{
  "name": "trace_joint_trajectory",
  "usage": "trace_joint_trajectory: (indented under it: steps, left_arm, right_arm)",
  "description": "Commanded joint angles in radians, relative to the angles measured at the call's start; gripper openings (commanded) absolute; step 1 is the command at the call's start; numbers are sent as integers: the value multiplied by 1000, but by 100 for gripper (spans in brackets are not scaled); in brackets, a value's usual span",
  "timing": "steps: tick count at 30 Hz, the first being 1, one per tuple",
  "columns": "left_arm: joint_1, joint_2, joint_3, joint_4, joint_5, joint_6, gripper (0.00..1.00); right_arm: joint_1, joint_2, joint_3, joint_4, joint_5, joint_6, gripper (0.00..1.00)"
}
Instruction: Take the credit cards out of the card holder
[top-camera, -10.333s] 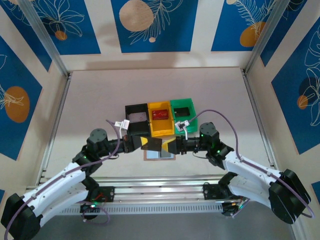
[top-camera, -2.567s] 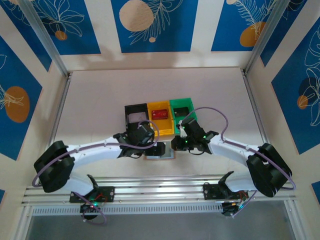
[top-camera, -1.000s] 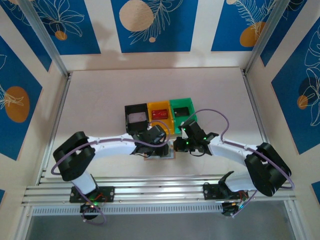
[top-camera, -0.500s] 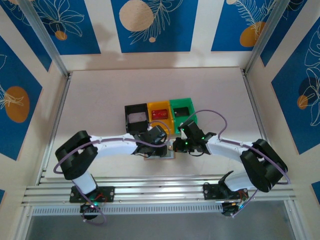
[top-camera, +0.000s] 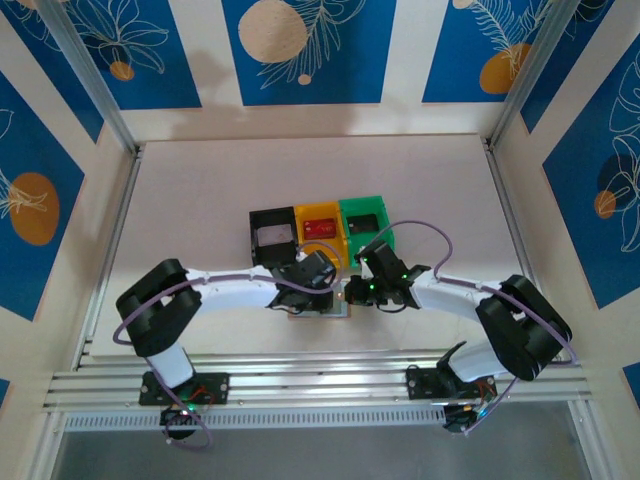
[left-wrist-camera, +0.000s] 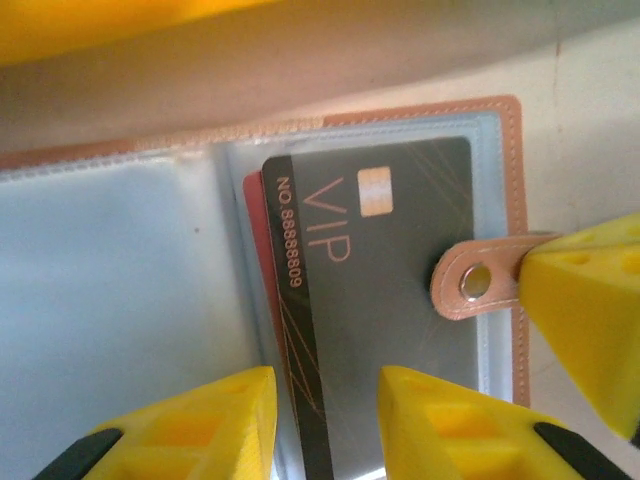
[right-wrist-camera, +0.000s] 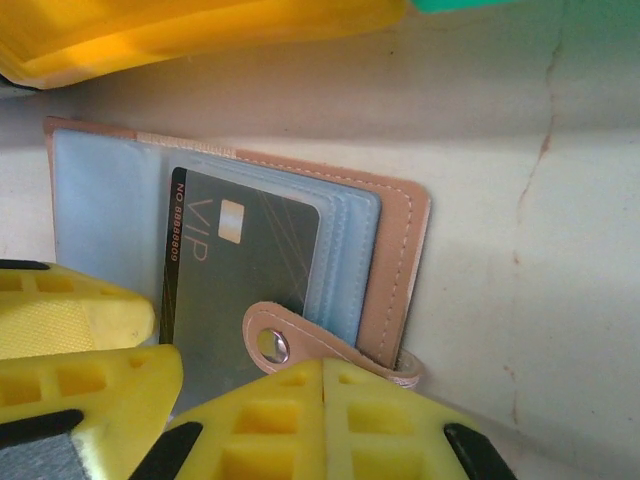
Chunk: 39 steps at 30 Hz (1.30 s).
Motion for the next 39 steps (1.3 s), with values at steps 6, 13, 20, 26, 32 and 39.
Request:
trace_joint_trajectory:
  steps: [6, 13, 20, 26, 32, 39]
  left_arm:
    - [-7, 27, 37, -5, -26, 10, 29]
    - [-8, 35, 42, -19, -37, 20, 29]
    - [-7, 29, 48, -64, -74, 44, 32]
    - [-7, 35, 60, -80, -90, 53, 35]
    - [-9, 55, 68, -75, -89, 54, 35]
    - [-9, 69, 74, -60, -94, 51, 32]
  right_arm:
    - [6, 37, -11, 16, -13, 14, 5]
    - [10, 56, -11, 21, -8, 12, 5]
    - [10, 67, -15, 23, 0, 9, 4]
    - [10, 77, -8, 23, -3, 8, 4]
    - [10, 87, -8, 24, -6, 8, 4]
    - [12, 98, -10, 32, -11, 11, 4]
